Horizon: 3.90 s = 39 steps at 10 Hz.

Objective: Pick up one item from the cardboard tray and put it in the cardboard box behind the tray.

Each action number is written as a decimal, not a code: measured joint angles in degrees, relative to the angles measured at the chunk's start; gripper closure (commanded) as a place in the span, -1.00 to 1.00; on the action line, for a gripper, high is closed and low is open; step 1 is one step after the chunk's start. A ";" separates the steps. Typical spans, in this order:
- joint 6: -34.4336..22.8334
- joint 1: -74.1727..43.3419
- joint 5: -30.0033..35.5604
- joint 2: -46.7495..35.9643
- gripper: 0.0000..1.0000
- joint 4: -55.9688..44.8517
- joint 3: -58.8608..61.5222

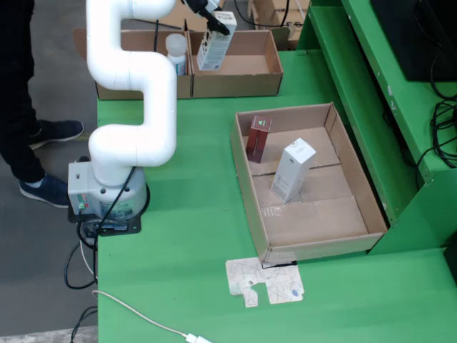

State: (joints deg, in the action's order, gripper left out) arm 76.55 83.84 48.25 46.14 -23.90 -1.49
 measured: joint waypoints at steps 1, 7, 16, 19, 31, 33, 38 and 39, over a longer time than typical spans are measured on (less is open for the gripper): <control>0.00 0.00 0.00 0.00 1.00 0.00 0.00; 0.00 0.00 0.00 0.00 1.00 0.00 0.00; 0.09 0.00 0.00 0.00 1.00 0.00 0.00; 0.09 0.00 0.00 0.00 1.00 0.00 0.00; 0.09 0.00 -0.18 0.00 -0.40 0.00 0.00; 0.09 0.00 -0.18 0.00 -0.80 0.00 0.09; 0.09 0.00 -0.18 0.00 -1.00 0.00 0.09; 0.09 0.00 -0.18 0.00 -1.00 0.00 0.09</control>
State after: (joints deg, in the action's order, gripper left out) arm 76.64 83.84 48.07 46.14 -23.90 -1.40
